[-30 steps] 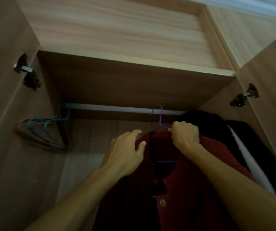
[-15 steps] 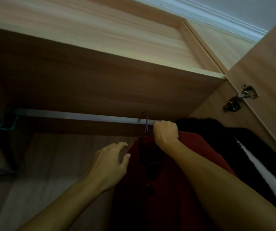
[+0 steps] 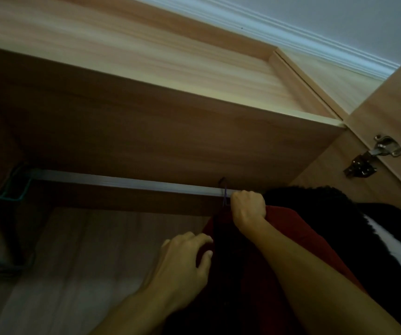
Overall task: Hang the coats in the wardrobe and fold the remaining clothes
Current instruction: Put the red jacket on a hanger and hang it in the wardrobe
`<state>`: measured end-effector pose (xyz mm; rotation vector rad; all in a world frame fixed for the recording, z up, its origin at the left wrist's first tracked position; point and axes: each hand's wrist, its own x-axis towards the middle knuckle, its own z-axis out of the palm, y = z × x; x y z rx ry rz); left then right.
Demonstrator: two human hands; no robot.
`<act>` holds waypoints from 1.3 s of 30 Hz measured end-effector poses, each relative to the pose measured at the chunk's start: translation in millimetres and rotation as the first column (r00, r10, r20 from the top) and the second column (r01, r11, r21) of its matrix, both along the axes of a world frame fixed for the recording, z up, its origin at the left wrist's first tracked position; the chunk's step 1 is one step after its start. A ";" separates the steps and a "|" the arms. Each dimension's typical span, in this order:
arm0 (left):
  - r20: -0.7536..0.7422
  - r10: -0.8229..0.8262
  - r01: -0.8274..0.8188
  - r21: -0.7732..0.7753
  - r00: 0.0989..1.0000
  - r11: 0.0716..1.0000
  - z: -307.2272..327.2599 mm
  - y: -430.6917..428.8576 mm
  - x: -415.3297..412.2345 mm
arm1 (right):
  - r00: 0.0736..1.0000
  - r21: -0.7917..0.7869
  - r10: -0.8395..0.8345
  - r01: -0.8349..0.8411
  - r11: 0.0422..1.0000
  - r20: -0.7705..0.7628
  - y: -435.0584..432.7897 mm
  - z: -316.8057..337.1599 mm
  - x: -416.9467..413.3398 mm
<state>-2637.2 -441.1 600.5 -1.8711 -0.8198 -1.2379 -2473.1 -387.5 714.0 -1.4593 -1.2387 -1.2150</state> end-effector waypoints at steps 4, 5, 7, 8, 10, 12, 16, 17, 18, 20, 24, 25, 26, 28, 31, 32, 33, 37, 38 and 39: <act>0.008 0.020 -0.020 0.013 1.000 1.000 -5.9 6.1 -4.7 | 0.999 -0.006 -0.021 0.021 1.000 0.035 13.3 -2.3 -10.9; 0.018 0.015 -0.015 0.003 1.000 1.000 -8.0 7.8 -6.4 | 0.999 -0.004 -0.024 0.024 1.000 0.049 15.6 -3.5 -11.9; 0.042 -0.002 0.003 -0.014 0.999 1.000 -12.9 11.3 -8.9 | 0.998 -0.007 -0.030 0.030 1.000 0.060 16.6 -5.9 -10.6; 0.052 -0.007 0.008 -0.025 0.999 1.000 -15.6 11.6 -9.3 | 0.998 -0.017 -0.031 0.032 0.999 0.061 15.9 -7.5 -8.7; 0.058 0.003 0.000 -0.053 0.998 0.999 -21.1 9.4 -7.8 | 0.998 -0.045 -0.026 0.028 0.999 0.053 13.1 -13.1 -3.1; 0.050 0.009 -0.005 -0.063 0.999 0.998 -25.1 3.7 -5.0 | 0.999 -0.054 -0.018 0.020 0.998 0.049 9.0 -19.9 3.8; 0.067 -0.017 0.023 -0.077 0.998 0.997 -31.8 -13.3 -0.6 | 0.999 -0.083 -0.033 0.036 0.996 0.039 -2.3 -28.9 10.9; 0.072 -0.018 0.024 -0.084 0.997 0.996 -34.0 -17.7 -0.5 | 0.999 -0.096 -0.031 0.034 0.995 0.035 -4.8 -29.7 10.1; 0.075 -0.014 0.020 -0.090 0.997 0.996 -36.4 -22.0 -1.1 | 0.999 -0.109 -0.022 0.025 0.994 0.026 -7.5 -29.8 8.0; 0.085 0.001 0.007 -0.099 0.996 0.995 -41.2 -31.9 -4.8 | 1.000 -0.151 -0.019 0.020 0.988 0.009 -14.7 -31.8 0.0; 0.146 0.011 0.007 -0.122 0.989 0.993 -52.1 -52.1 -21.9 | 0.992 -0.078 -0.015 0.025 0.997 0.124 -29.5 -42.7 -24.1; 0.166 0.011 0.010 -0.129 0.986 0.992 -56.2 -58.1 -26.4 | 0.986 -0.055 0.053 -0.045 0.997 0.158 -35.6 -48.7 -31.6; 0.188 0.011 0.014 -0.134 0.982 0.991 -61.2 -64.4 -31.0 | 0.974 -0.048 0.130 -0.123 0.991 0.185 -42.6 -55.5 -39.9; 0.229 0.025 0.011 -0.153 0.973 0.988 -74.1 -78.3 -41.4 | 0.943 -0.069 0.254 -0.245 0.967 0.214 -58.1 -73.6 -56.8; 0.255 0.078 -0.026 -0.201 0.964 0.979 -97.1 -98.6 -56.8 | 0.896 -0.092 0.399 -0.389 0.917 0.193 -79.2 -108.8 -76.9; 0.256 0.096 -0.039 -0.221 0.962 0.974 -105.6 -106.0 -60.9 | 0.877 -0.102 0.441 -0.429 0.898 0.191 -85.5 -121.2 -82.5; 0.249 0.119 -0.059 -0.237 0.961 0.970 -113.8 -114.2 -64.9 | 0.859 -0.112 0.473 -0.460 0.881 0.194 -91.9 -132.7 -87.7; 0.212 0.202 -0.140 -0.276 0.956 0.951 -144.7 -146.6 -74.8 | 0.813 -0.152 0.556 -0.535 0.831 0.173 -122.1 -173.6 -101.4; 0.224 0.211 -0.142 -0.290 0.952 0.947 -152.0 -153.8 -76.1 | 0.803 -0.163 0.577 -0.555 0.816 0.151 -130.9 -183.4 -102.7; 0.237 0.216 -0.139 -0.303 0.947 0.943 -159.4 -161.2 -77.1 | 0.792 -0.172 0.596 -0.574 0.801 0.132 -139.7 -193.6 -102.8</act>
